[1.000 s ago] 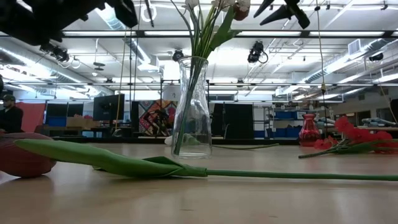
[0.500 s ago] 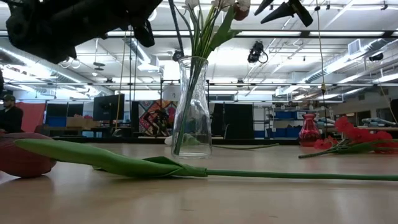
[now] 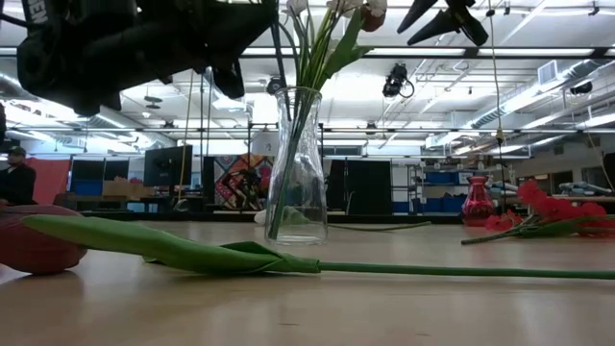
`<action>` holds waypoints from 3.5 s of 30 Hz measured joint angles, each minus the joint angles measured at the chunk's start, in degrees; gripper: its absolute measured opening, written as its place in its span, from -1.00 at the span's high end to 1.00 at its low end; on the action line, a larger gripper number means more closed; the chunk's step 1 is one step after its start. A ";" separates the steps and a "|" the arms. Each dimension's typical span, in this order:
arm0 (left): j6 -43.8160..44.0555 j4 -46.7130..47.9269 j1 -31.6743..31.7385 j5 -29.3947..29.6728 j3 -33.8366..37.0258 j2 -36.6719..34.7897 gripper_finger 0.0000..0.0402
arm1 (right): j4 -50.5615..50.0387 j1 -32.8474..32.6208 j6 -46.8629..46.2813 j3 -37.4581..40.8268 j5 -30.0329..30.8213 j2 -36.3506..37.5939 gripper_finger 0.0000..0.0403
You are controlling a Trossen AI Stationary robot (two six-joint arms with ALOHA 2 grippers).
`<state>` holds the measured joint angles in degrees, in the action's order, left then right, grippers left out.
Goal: Sort flowers into vase by color
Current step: Put the white flowers into the transparent vase, then put the dark red tulip into the transparent vase
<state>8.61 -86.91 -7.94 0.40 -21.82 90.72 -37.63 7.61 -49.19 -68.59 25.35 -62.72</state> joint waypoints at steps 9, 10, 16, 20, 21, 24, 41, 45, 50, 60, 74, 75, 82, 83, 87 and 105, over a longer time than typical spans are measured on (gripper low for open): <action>2.16 1.42 0.04 0.00 0.02 0.06 0.37 | -3.23 3.25 -0.25 0.01 -5.86 0.00 0.29; 2.52 1.44 0.04 0.00 0.02 0.06 0.31 | -3.60 3.39 -0.17 0.01 -6.38 0.00 0.27; 5.63 5.16 -0.11 0.01 0.02 -3.38 0.08 | -7.61 4.46 -3.58 0.01 -11.80 0.02 0.23; 5.80 18.46 -1.61 -0.02 -1.59 -9.26 0.00 | -13.96 4.60 -6.64 0.01 -15.33 -0.01 0.24; 5.78 22.78 -1.95 -0.02 -2.41 -11.01 -0.02 | -15.49 4.53 -7.13 0.01 -15.42 -0.18 0.24; 5.64 36.66 -2.47 -0.05 -5.87 -16.04 -0.11 | -20.29 4.34 -8.09 0.04 -15.53 -0.69 0.24; 16.27 116.80 -3.13 -0.24 -25.92 -34.86 -0.28 | -19.59 -0.65 -11.18 15.48 -30.30 -1.49 0.26; 24.25 120.84 -5.53 -0.69 -24.77 -34.89 -0.22 | -16.06 -3.54 -12.33 17.54 -31.59 -1.53 0.26; 35.75 122.98 -6.71 3.15 -22.22 -34.89 -0.17 | -14.29 -7.69 -13.16 19.67 -29.36 -1.50 0.26; 58.36 123.59 -6.75 10.34 -16.80 -34.86 -0.16 | -11.81 -13.50 -22.86 26.15 -33.61 -1.51 0.26; 81.67 124.06 -6.76 10.32 -11.41 -34.86 -0.16 | -6.29 -13.29 -11.95 26.90 -24.59 -1.51 0.26; 82.08 123.67 -6.78 10.32 -11.41 -34.86 -0.16 | -6.24 -12.75 -10.90 26.96 -24.51 -1.51 0.26; 78.20 120.98 -7.10 10.45 -11.41 -34.51 -0.16 | -3.85 -10.27 -6.66 30.95 -30.55 -1.51 0.26; 77.05 121.36 -7.10 10.45 -11.41 -34.49 -0.16 | -2.89 -10.28 -5.41 31.67 -30.95 -1.53 0.26; 76.10 122.60 -6.81 11.08 -11.41 -34.48 -0.16 | 3.23 -10.60 -6.61 33.96 -31.19 -1.52 0.26; 46.35 122.21 -2.26 11.08 -11.41 -34.54 -0.16 | 9.66 -25.32 -60.58 35.77 -25.64 -1.51 0.25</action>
<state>54.96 35.30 -10.21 11.48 -33.23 56.18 -27.97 -17.70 -109.77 -32.82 -0.29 -64.23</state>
